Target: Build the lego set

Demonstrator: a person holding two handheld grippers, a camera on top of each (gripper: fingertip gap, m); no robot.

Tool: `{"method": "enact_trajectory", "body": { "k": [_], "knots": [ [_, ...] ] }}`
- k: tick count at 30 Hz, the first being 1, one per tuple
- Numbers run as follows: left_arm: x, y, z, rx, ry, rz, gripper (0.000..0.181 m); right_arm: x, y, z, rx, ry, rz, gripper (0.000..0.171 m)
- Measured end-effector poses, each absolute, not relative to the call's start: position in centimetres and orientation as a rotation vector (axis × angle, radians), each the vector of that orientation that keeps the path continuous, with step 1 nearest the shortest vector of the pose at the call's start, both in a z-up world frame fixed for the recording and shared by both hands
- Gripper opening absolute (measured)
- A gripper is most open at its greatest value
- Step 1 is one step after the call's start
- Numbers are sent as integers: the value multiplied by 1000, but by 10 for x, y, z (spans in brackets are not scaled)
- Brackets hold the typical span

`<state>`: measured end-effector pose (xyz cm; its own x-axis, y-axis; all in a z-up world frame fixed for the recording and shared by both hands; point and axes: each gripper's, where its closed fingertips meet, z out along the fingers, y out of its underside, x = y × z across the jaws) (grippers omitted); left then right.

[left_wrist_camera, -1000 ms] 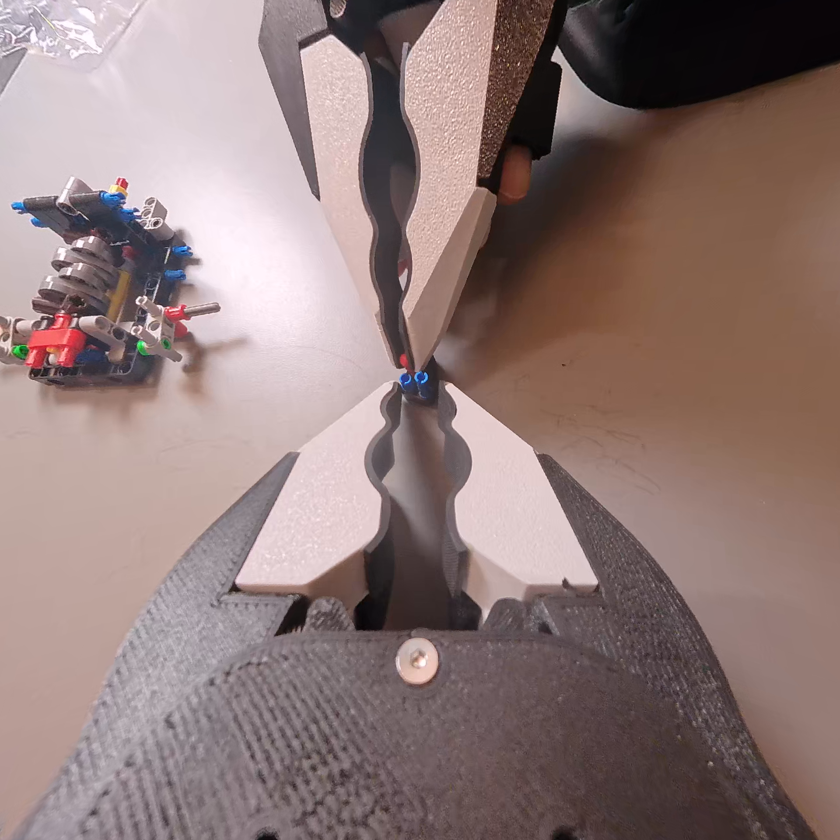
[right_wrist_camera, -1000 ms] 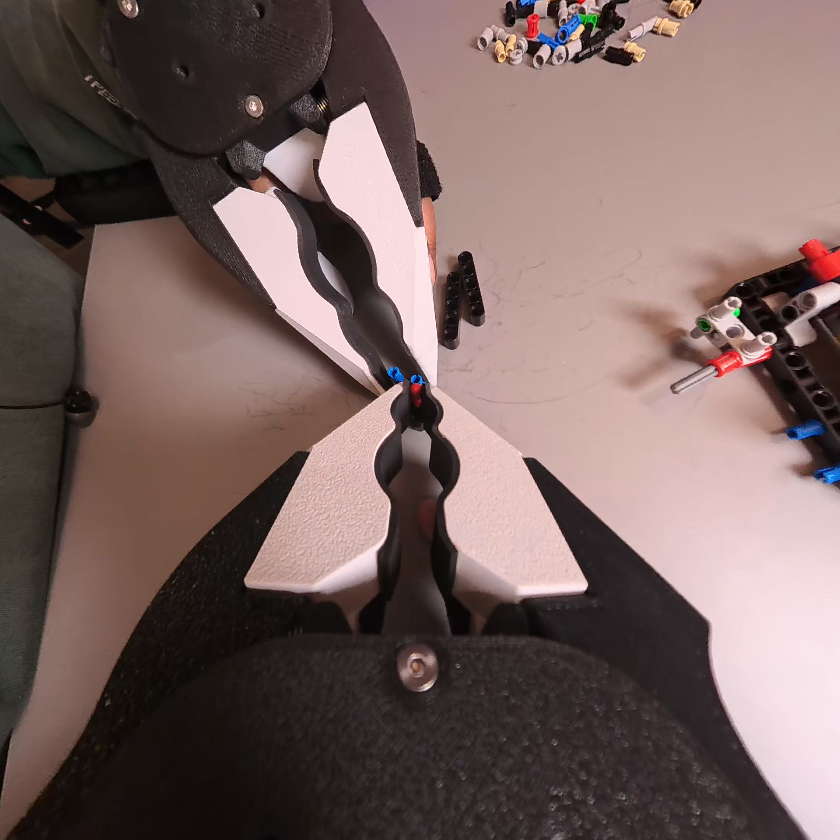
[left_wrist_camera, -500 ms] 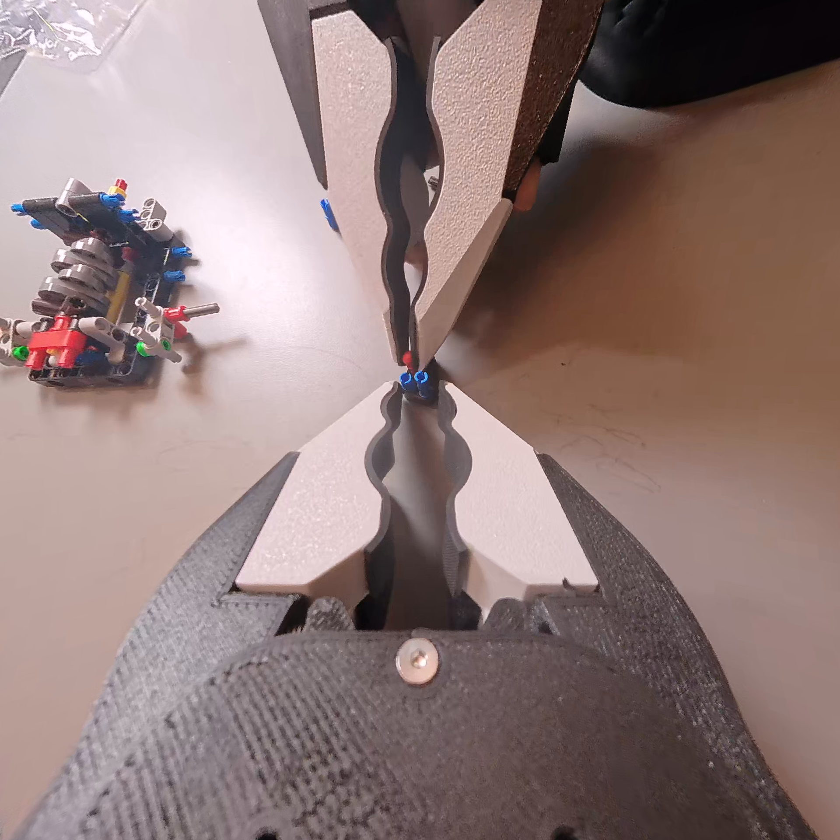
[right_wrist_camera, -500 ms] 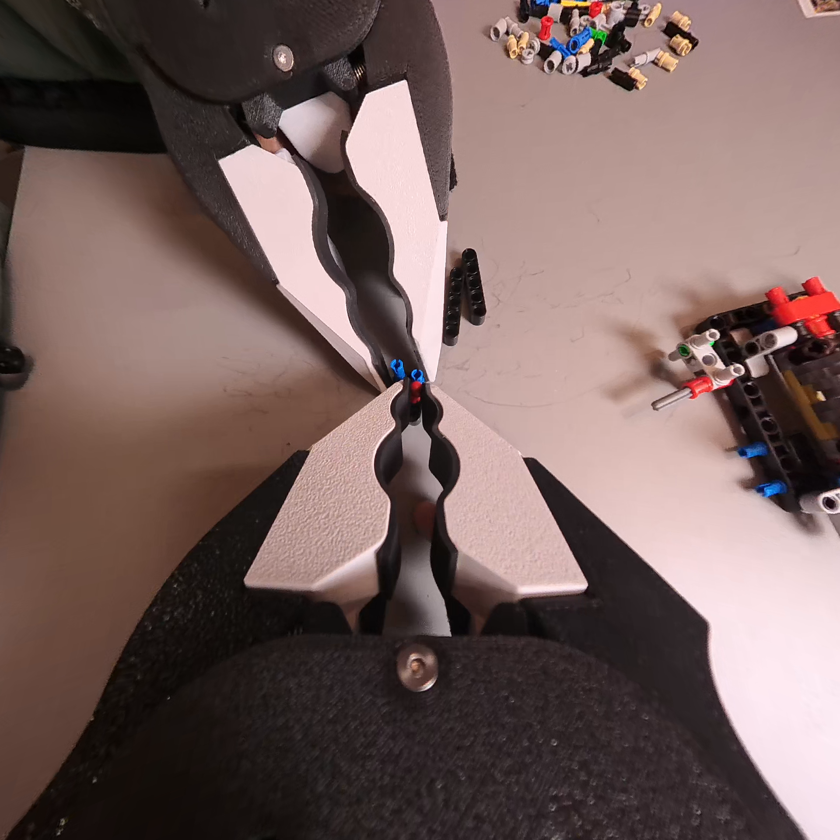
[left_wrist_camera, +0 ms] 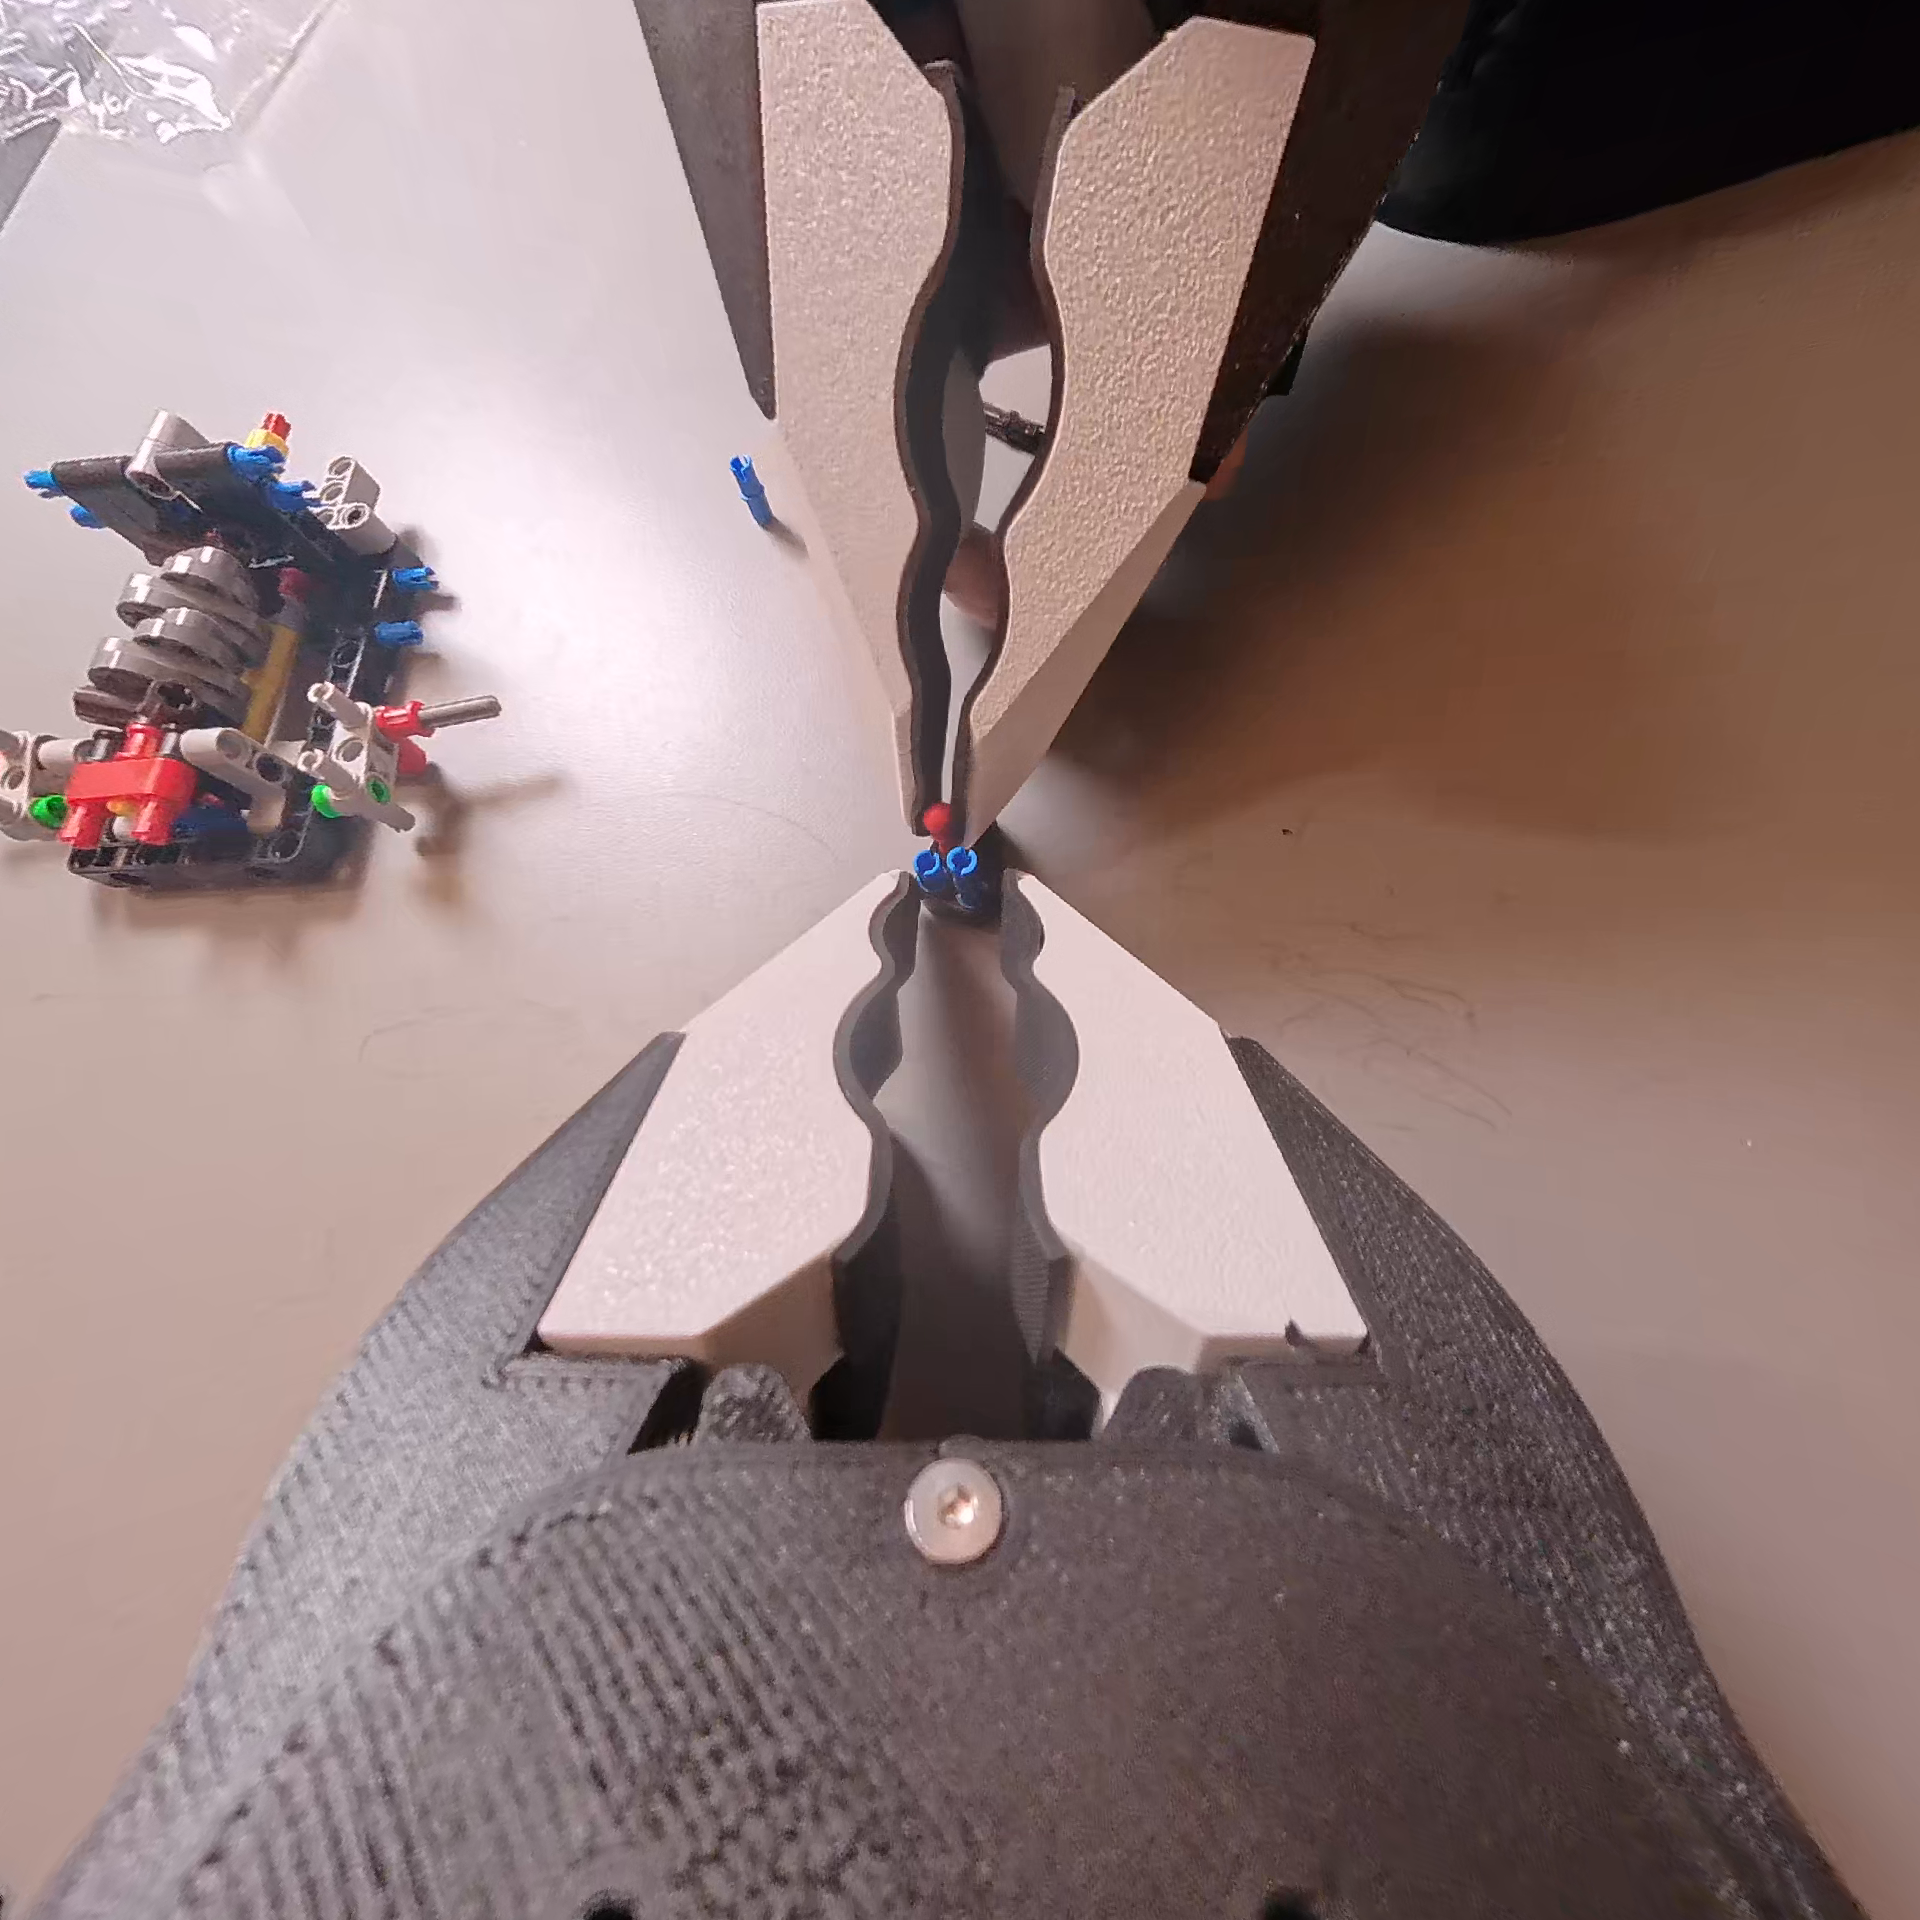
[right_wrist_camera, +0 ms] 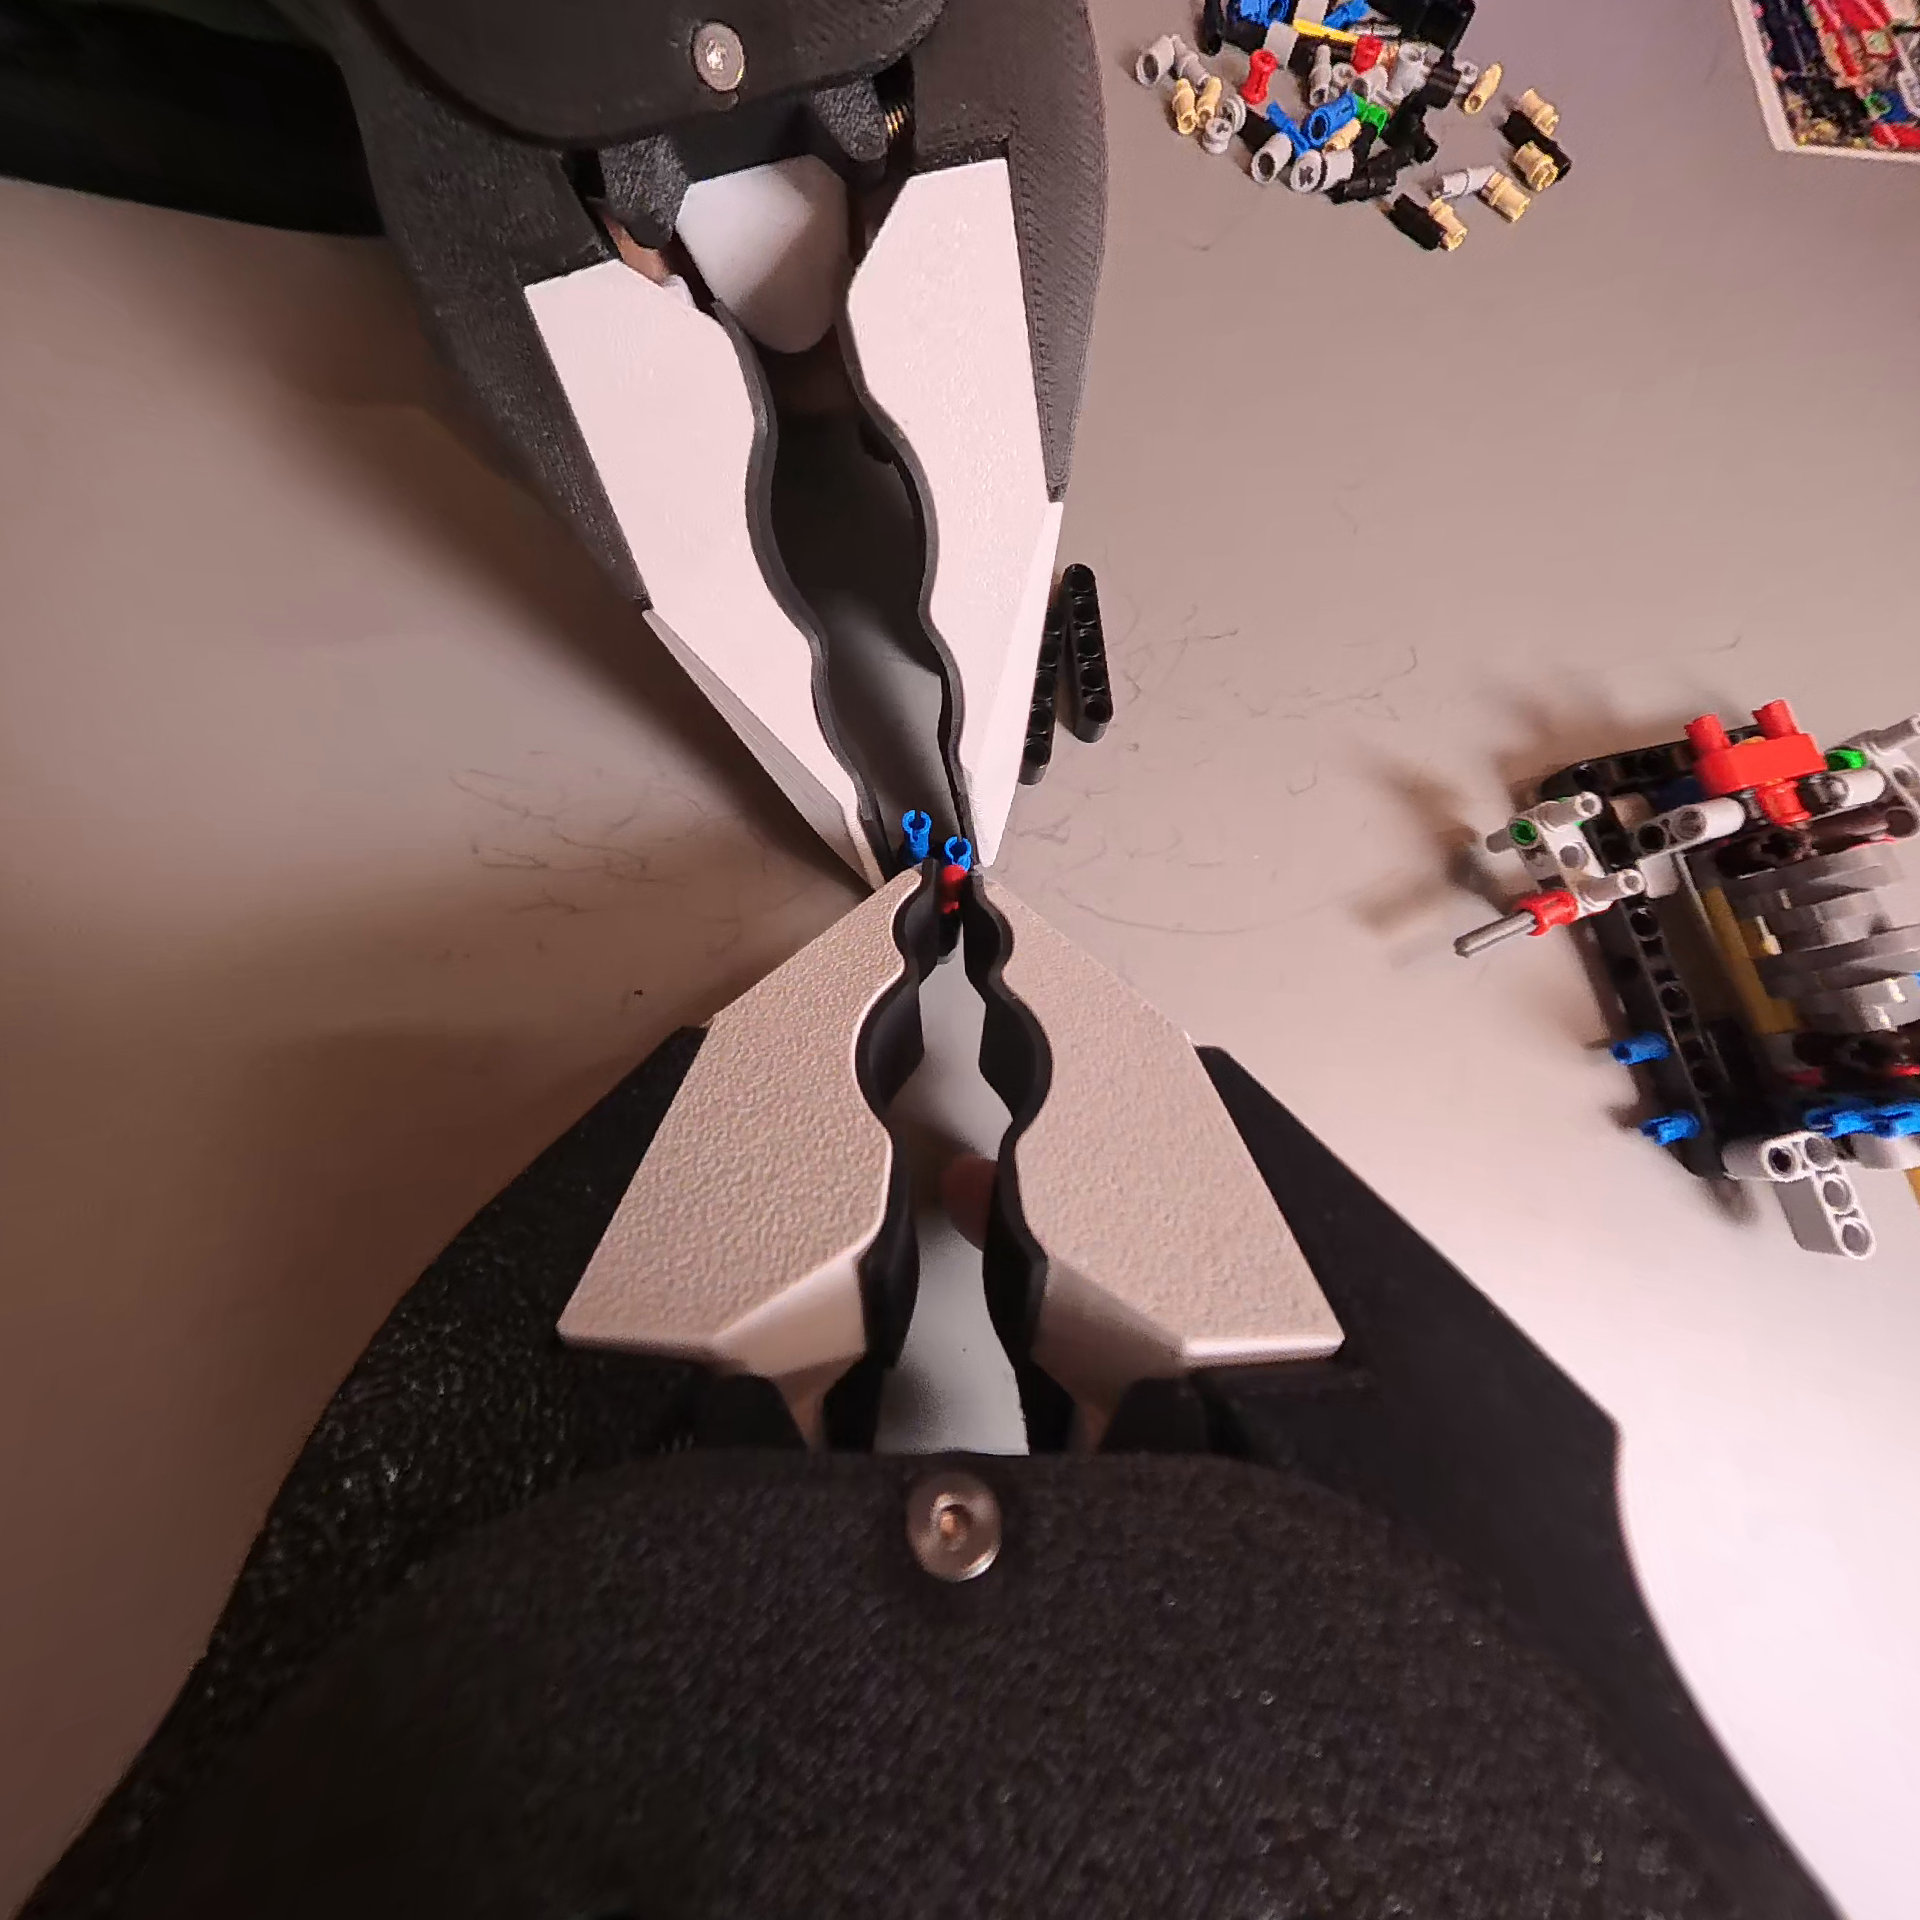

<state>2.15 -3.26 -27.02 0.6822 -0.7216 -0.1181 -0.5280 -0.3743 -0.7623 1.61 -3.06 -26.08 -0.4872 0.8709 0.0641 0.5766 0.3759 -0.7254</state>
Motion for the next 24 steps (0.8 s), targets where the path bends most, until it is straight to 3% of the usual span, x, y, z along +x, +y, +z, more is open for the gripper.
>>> {"method": "enact_trajectory", "body": {
  "k": [14, 24],
  "knots": [
    [23, -34, -270, -2060, 973, -299, 14, 17, -31, -263, -1137, -2235, 815, 1],
    [22, -35, -270, -2058, 962, -293, 17, 16, -29, -242, -1155, -2089, 1087, 2]
  ]
}}
